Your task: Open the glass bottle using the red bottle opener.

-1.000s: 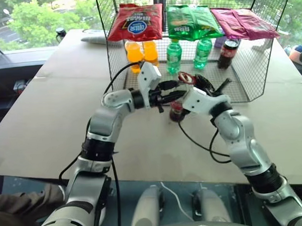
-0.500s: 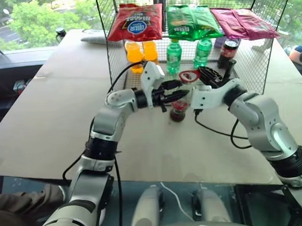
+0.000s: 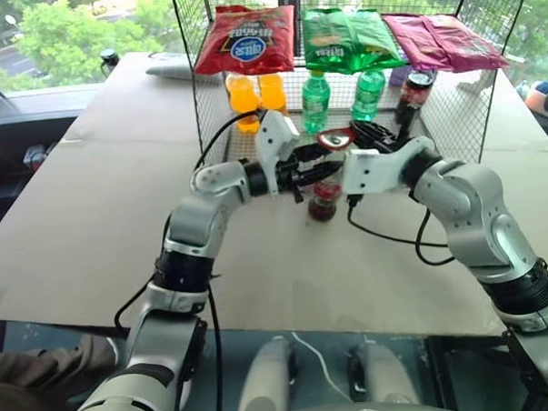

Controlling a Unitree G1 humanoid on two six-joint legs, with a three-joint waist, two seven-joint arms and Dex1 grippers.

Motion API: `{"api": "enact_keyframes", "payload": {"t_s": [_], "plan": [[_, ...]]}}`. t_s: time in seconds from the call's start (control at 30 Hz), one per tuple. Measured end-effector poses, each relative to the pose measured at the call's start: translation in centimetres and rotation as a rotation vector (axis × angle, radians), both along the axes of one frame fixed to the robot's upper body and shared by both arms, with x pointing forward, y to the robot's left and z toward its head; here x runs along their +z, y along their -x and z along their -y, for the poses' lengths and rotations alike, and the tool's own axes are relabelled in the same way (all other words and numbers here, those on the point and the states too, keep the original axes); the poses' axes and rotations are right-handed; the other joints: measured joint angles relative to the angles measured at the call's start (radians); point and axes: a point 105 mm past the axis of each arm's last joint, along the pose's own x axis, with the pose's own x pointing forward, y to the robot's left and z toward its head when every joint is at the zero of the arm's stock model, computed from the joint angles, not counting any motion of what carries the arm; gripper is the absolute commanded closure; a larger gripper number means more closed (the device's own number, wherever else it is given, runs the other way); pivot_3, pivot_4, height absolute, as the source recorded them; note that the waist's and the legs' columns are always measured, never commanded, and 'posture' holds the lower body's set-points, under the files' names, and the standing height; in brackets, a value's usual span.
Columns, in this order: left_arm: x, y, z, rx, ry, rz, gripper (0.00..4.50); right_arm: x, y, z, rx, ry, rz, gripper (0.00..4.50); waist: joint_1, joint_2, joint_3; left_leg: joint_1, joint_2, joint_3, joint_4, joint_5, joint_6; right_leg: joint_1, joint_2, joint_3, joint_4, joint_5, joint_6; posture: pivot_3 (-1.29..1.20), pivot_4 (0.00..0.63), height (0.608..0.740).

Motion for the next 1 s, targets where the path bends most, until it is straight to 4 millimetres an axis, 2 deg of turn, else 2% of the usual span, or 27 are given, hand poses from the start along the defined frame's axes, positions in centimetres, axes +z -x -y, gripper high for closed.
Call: {"api": "enact_keyframes", "payload": {"t_s": [0.07, 0.17, 0.2, 0.3, 0.4, 0.43, 0.5, 0.57, 0.7, 0.8, 0.93, 0.97, 1.0], "plan": [[0.0, 0.0, 0.0, 0.001, 0.0, 0.0, 2.97, 0.3, 0.1, -0.2, -0.001, -0.065, -0.021, 4.5, 0.0, 0.0, 0.0, 0.0, 0.0, 0.0, 0.0, 0.0, 0.0, 0.0, 0.0, 0.0, 0.0, 0.0, 0.0, 0.0, 0.15, 0.74], [0.0, 0.0, 0.0, 0.002, 0.0, 0.001, 2.97, 1.2, 0.4, -0.5, -0.002, -0.265, -0.09, 4.5, 0.0, 0.0, 0.0, 0.0, 0.0, 0.0, -0.001, 0.0, 0.0, 0.0, 0.0, 0.0, 0.0, 0.001, -0.002, 0.0, 0.15, 0.74], [0.1, 0.0, 0.0, 0.002, 0.0, 0.002, 2.97, 1.7, 0.7, -0.3, -0.002, -0.383, -0.143, 4.5, 0.0, 0.0, 0.0, 0.0, 0.0, 0.0, -0.001, 0.0, 0.0, 0.0, 0.0, 0.0, 0.0, 0.001, -0.002, 0.0, 0.15, 0.74], [0.1, 0.0, 0.0, 0.001, 0.0, 0.002, 2.97, 2.2, 1.5, 0.0, 0.01, -0.557, -0.245, 4.5, 0.002, 0.0, 0.0, -0.001, 0.0, -0.001, -0.001, 0.0, 0.0, 0.0, 0.0, -0.001, 0.0, 0.002, -0.003, 0.0, 0.15, 0.74], [0.1, 0.0, 0.0, 0.001, 0.0, 0.002, 2.97, 2.0, 2.6, 0.9, 0.013, -0.743, -0.405, 4.5, 0.002, 0.0, 0.0, -0.001, 0.0, -0.001, -0.001, -0.002, -0.003, -0.002, 0.0, -0.001, 0.0, 0.002, -0.003, 0.0, 0.15, 0.74], [0.1, 0.1, 0.0, 0.001, 0.0, 0.003, 2.97, 1.5, 3.3, 1.8, 0.012, -0.863, -0.519, 4.5, 0.003, 0.0, 0.0, -0.001, 0.0, -0.002, -0.001, -0.003, -0.004, -0.002, 0.0, -0.001, 0.0, 0.002, -0.003, 0.0, 0.15, 0.74], [0.0, 0.1, -0.1, 0.001, 0.001, 0.005, 2.97, 0.0, 4.3, 3.0, -0.007, -0.984, -0.7, 4.5, 0.003, 0.0, 0.0, -0.001, 0.0, -0.002, -0.001, -0.003, -0.004, -0.002, 0.0, -0.001, 0.0, 0.002, -0.003, 0.0, 0.15, 0.74], [-0.2, 0.3, -0.3, 0.002, 0.012, 0.012, 2.97, -2.6, 5.6, 3.9, -0.027, -1.113, -0.93, 4.5, 0.001, 0.001, 0.0, -0.001, 0.0, -0.002, -0.002, -0.003, -0.004, -0.002, -0.001, -0.001, -0.001, 0.002, -0.003, 0.0, 0.15, 0.74], [-0.4, 0.5, -0.7, 0.004, 0.025, 0.033, 2.97, -7.7, 7.2, 4.4, -0.049, -1.245, -1.277, 4.5, -0.002, 0.002, 0.0, 0.0, 0.0, -0.001, -0.004, -0.003, -0.005, -0.003, -0.002, -0.001, -0.001, 0.002, -0.003, 0.0, 0.15, 0.74], [-0.5, 0.6, -0.8, -0.001, 0.028, 0.05, 2.97, -10.2, 6.7, 4.4, -0.079, -1.287, -1.443, 4.5, -0.008, 0.003, 0.0, 0.0, 0.0, 0.0, -0.004, -0.003, -0.005, -0.003, -0.003, 0.0, -0.002, 0.002, -0.003, 0.0, 0.15, 0.74], [-0.5, 0.7, -0.8, -0.012, 0.029, 0.068, 2.97, -12.6, 5.8, 4.7, -0.161, -1.308, -1.577, 4.5, -0.012, 0.003, 0.0, -0.001, 0.0, 0.0, -0.005, -0.003, -0.005, -0.003, -0.003, -0.001, -0.003, 0.002, -0.003, 0.0, 0.15, 0.74], [-0.5, 0.7, -0.8, -0.014, 0.029, 0.072, 2.97, -13.1, 5.6, 4.7, -0.18, -1.309, -1.608, 3.67, -0.013, 0.003, 0.0, -0.001, -0.001, 0.0, -0.006, -0.003, -0.005, -0.003, -0.003, -0.001, -0.003, 0.002, -0.003, 0.0, 0.15, 0.74], [-0.5, 0.7, -0.8, -0.016, 0.03, 0.075, 2.97, -13.6, 5.4, 4.7, -0.204, -1.303, -1.636, 3.3, -0.014, 0.003, 0.0, -0.001, -0.001, 0.0, -0.007, -0.003, -0.005, -0.003, -0.003, -0.001, -0.004, 0.002, -0.003, 0.0, 0.15, 0.74]]}}
